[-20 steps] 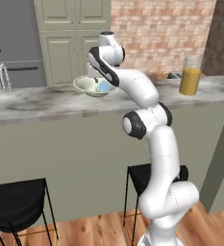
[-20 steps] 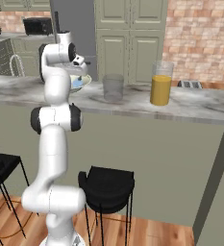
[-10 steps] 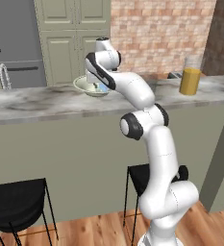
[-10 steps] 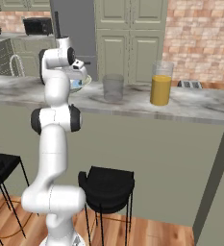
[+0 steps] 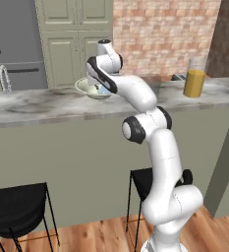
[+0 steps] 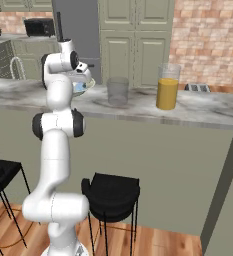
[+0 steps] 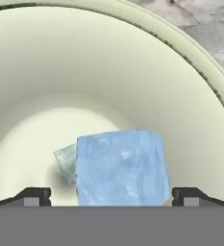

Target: There are two ice cubes in the ice bowl. Place both ice cubes in the glass cup.

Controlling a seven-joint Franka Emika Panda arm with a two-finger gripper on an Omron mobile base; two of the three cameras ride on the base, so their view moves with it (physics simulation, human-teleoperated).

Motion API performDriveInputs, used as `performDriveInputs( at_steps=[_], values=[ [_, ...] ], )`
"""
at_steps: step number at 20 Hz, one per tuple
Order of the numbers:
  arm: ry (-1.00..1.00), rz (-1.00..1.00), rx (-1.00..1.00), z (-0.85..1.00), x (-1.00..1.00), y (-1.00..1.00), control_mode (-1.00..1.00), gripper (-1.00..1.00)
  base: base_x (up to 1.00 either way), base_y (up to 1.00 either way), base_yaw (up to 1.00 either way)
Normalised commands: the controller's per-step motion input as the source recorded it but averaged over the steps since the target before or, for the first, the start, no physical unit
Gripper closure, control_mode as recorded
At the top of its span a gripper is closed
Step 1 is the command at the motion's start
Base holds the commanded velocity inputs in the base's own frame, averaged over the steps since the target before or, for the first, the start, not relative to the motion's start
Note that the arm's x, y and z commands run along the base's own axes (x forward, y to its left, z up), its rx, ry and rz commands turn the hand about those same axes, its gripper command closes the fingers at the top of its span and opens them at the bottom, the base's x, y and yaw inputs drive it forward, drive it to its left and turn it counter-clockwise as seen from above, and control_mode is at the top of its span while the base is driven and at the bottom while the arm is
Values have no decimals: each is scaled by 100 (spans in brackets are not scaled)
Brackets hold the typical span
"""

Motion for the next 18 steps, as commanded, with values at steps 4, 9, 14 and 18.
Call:
performDriveInputs(
  at_steps=[4,9,14,18],
  values=[
    [-11,0,0,-19,17,0,-100,-100,0,0,0],
    [-3,0,0,-34,9,0,-100,-100,0,0,0],
    [2,0,-1,-24,1,-10,-100,100,0,0,0],
    [2,0,0,0,0,-2,-100,100,0,0,0]
  ],
)
